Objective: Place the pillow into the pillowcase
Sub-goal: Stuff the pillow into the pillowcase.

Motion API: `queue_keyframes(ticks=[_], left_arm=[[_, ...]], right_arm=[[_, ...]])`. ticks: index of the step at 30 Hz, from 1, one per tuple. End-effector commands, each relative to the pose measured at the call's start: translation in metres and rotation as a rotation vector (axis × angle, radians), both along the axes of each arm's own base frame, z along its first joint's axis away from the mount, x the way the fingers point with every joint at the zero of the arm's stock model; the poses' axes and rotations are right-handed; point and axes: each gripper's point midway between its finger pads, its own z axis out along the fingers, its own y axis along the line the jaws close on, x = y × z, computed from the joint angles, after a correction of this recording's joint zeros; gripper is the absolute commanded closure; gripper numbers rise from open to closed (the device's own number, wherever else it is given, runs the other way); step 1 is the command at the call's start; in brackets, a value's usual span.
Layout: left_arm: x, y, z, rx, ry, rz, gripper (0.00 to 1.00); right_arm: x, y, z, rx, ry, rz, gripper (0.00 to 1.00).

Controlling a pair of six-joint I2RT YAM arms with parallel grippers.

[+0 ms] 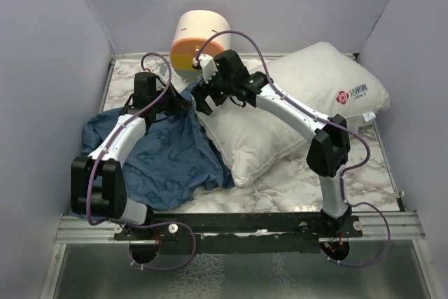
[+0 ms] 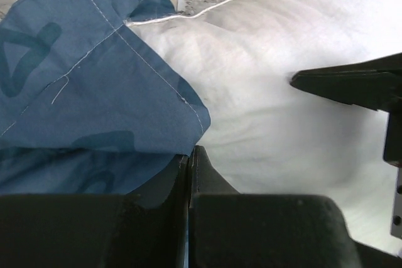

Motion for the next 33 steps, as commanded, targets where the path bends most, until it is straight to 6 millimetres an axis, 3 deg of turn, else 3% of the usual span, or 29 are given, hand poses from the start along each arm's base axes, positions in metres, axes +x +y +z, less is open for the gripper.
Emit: queue_keyframes(ticks=[1, 9, 14, 17, 24, 27, 29, 33], left_arm=[[0.000, -0.013, 0.021, -0.094, -0.045, -0.077, 1.00], [0.002, -0.022, 0.021, -0.142, -0.017, -0.114, 1.00], [0.004, -0.023, 0.018, -0.149, 0.003, -0.112, 1.00], [0.004, -0.023, 0.016, -0.152, 0.011, -0.111, 1.00], [0.000, -0.026, 0.015, -0.180, 0.029, -0.115, 1.00], [-0.002, -0.032, 0.028, -0.242, 0.019, -0.132, 1.00], [-0.002, -0.038, 0.041, -0.294, 0.008, -0.150, 1.00], [0.002, -0.042, 0.068, -0.339, -0.030, -0.159, 1.00]], right_arm=[[0.007, -0.018, -0.005, -0.057, -0.005, -0.030, 0.04], [0.002, -0.025, -0.017, -0.099, 0.006, -0.011, 0.11], [0.010, -0.042, -0.043, -0.207, 0.003, -0.072, 0.13], [0.014, -0.054, -0.064, -0.276, 0.011, -0.113, 0.25], [0.009, -0.060, -0.093, -0.316, 0.067, -0.129, 0.76], [0.000, -0.050, -0.090, -0.253, 0.098, -0.089, 0.92], [-0.006, -0.037, -0.069, -0.141, 0.087, -0.042, 0.96], [-0.016, -0.004, 0.001, 0.152, -0.015, 0.077, 0.99]])
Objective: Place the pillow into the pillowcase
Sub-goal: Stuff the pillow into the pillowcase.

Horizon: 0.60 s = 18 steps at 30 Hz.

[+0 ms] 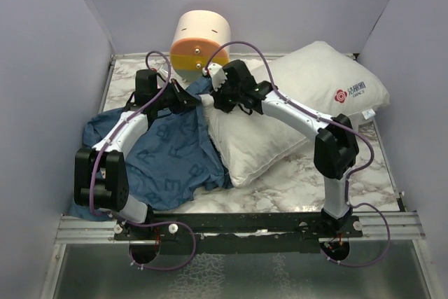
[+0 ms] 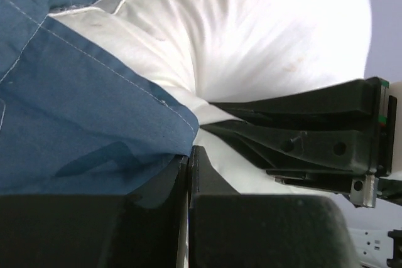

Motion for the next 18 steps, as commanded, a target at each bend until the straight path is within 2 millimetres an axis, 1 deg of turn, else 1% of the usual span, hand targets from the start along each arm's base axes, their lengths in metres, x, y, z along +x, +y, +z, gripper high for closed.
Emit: queue_keyframes(ticks=[1, 4, 6, 8, 9, 11, 14, 16, 18], left_arm=[[0.006, -0.010, 0.055, -0.105, -0.098, -0.038, 1.00], [0.014, -0.011, 0.067, -0.113, -0.107, -0.034, 1.00], [0.019, -0.011, 0.072, -0.116, -0.113, -0.022, 1.00], [0.023, -0.012, 0.079, -0.134, -0.120, -0.014, 1.00], [0.024, -0.013, 0.083, -0.152, -0.120, -0.010, 1.00], [0.023, -0.018, 0.093, -0.175, -0.132, -0.023, 1.00], [0.019, -0.029, 0.103, -0.180, -0.139, -0.051, 1.00], [0.015, -0.038, 0.103, -0.175, -0.136, -0.072, 1.00], [0.014, -0.044, 0.093, -0.157, -0.116, -0.079, 1.00]], right_arm=[[-0.026, 0.035, 0.072, 0.322, -0.045, 0.173, 0.99], [-0.033, 0.044, 0.116, 0.443, -0.111, 0.224, 0.99], [-0.032, 0.045, 0.136, 0.490, -0.158, 0.224, 0.99], [-0.028, 0.044, 0.148, 0.516, -0.192, 0.205, 0.99], [-0.025, 0.043, 0.149, 0.519, -0.208, 0.188, 0.99], [-0.014, 0.038, 0.146, 0.515, -0.220, 0.124, 0.99], [0.002, 0.020, 0.139, 0.520, -0.218, 0.002, 0.99], [0.007, 0.007, 0.142, 0.549, -0.243, -0.061, 0.99], [0.012, -0.003, 0.138, 0.564, -0.247, -0.097, 0.99]])
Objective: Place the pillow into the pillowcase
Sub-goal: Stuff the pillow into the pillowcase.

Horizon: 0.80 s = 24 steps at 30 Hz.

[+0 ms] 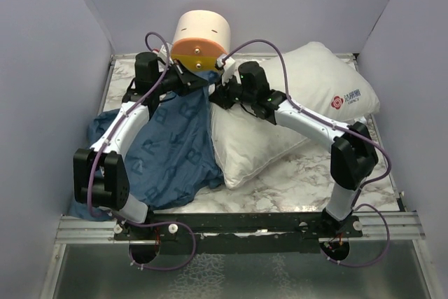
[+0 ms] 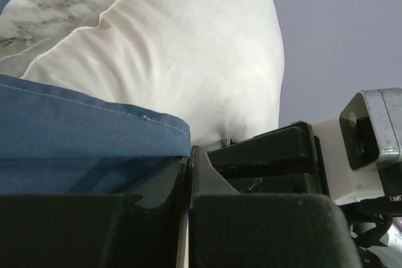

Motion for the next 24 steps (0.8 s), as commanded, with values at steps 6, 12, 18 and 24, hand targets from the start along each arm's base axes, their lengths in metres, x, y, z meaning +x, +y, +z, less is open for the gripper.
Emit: queue_keyframes(ticks=[6, 12, 18, 24], left_arm=[[0.016, -0.012, -0.044, 0.120, 0.093, 0.012, 0.76], [0.036, 0.016, -0.044, 0.317, 0.094, 0.118, 0.35], [0.021, 0.050, -0.007, 0.383, -0.011, 0.242, 0.27], [-0.016, 0.074, -0.009, 0.389, -0.005, 0.308, 0.19]], right_arm=[[0.023, -0.011, 0.016, 0.121, -0.028, -0.081, 0.75], [-0.002, -0.012, 0.019, 0.128, 0.027, 0.043, 0.43], [-0.052, -0.020, 0.084, 0.235, 0.014, 0.217, 0.16], [-0.101, -0.039, 0.116, 0.287, 0.015, 0.308, 0.12]])
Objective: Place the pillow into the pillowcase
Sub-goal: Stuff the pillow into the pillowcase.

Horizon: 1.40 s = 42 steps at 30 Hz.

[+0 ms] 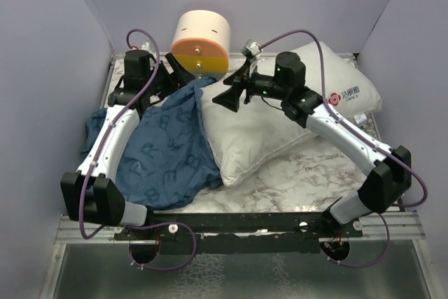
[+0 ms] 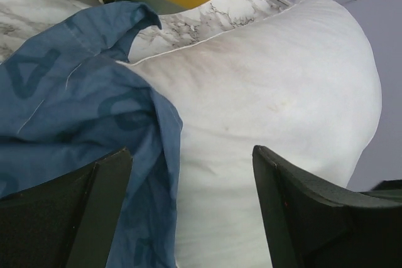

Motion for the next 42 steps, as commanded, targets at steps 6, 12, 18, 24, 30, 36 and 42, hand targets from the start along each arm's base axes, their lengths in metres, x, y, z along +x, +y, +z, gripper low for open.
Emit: queue_keyframes(ticks=[6, 12, 18, 24, 30, 36, 42], left_arm=[[-0.072, 0.000, -0.011, -0.229, 0.002, 0.014, 0.16], [-0.121, -0.008, -0.036, -0.381, 0.100, 0.035, 0.23], [-0.153, -0.021, -0.066, -0.371, 0.211, 0.017, 0.37], [-0.172, -0.046, -0.092, -0.296, 0.284, -0.025, 0.38], [-0.178, -0.052, -0.119, -0.211, 0.334, -0.024, 0.38], [-0.183, -0.058, -0.135, -0.188, 0.365, -0.043, 0.45], [-0.187, -0.060, -0.143, -0.170, 0.375, -0.051, 0.53]], right_arm=[[-0.092, -0.036, 0.019, 0.037, 0.054, 0.165, 0.12], [-0.129, -0.062, -0.006, 0.007, 0.178, 0.141, 0.12], [-0.153, -0.073, -0.022, -0.016, 0.242, 0.137, 0.13], [-0.160, -0.074, -0.031, -0.058, 0.258, 0.141, 0.13], [-0.164, -0.075, -0.038, -0.090, 0.275, 0.137, 0.13], [-0.168, -0.075, -0.045, -0.118, 0.288, 0.138, 0.14], [-0.178, -0.069, -0.052, -0.147, 0.299, 0.163, 0.14]])
